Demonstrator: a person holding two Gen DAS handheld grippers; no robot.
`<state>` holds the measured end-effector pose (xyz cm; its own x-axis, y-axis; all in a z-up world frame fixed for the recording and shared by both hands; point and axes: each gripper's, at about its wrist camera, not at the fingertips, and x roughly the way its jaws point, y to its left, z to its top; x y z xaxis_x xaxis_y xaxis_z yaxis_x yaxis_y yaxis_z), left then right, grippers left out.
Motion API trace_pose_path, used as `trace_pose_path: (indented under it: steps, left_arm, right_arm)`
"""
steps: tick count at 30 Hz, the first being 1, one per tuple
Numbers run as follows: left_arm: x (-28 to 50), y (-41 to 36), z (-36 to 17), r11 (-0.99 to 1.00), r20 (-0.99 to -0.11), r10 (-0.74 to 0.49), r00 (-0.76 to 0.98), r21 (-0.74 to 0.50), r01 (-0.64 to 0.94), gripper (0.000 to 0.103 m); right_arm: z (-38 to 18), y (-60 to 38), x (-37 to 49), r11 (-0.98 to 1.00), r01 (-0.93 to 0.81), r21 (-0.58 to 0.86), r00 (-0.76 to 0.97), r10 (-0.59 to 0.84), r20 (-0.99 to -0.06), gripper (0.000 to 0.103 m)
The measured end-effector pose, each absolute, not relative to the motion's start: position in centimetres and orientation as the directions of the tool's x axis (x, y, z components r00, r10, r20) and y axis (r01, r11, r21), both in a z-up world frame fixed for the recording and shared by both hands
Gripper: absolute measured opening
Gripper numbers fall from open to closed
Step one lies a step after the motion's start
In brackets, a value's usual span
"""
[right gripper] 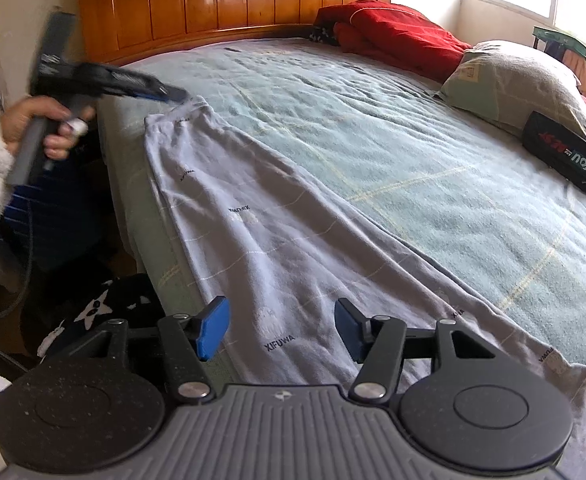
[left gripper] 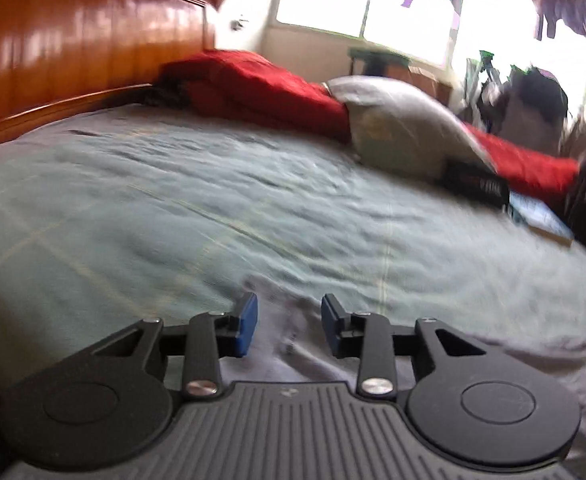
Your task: Fold clothes
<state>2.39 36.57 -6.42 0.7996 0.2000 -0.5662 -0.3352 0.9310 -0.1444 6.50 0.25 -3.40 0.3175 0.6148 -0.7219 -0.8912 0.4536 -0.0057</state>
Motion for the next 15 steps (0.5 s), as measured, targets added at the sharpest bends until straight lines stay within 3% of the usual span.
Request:
trace_pose_path:
  steps: [2,5,10,12,15]
  left_arm:
    - [3.3,36.1,-8.1,0.932,-0.629,0.206,0.750,-0.107,-0.346,0.037]
    - [2.5,34.6,-7.8,0.952,-0.626,0.214,0.750,-0.039,-0.304,0.048]
    - [2.7,33.4,-6.3,0.973,-0.592,0.192,0.783,0.012,-0.230,0.051]
    - [3.9,33.1,-7.0,0.975,-0.619,0.197,0.761,0.045,-0.216,0.057]
    - [4.7,32.6,-7.8,0.965,-0.632,0.257,0.731,0.132,-0.225,0.056]
  right_arm:
    - [-3.4,0.1,6.5,0.457,-0.889,-0.009,0.321,0.611,-0.724,0.064]
    - [-3.5,-0.4,6.5,0.463,-0.886,-0.016,0.327,0.602,-0.729,0.064]
    - [-3.5,-0.8,7.0,0.477,-0.879,-0.007,0.332,0.601,-0.727,0.064]
    - [-3.2,-0.5,7.0,0.473,-0.881,0.003,0.328,0.616,-0.716,0.064]
    - [-2.8,0.8,6.3,0.407,-0.913,0.004,0.289,0.655,-0.698,0.061]
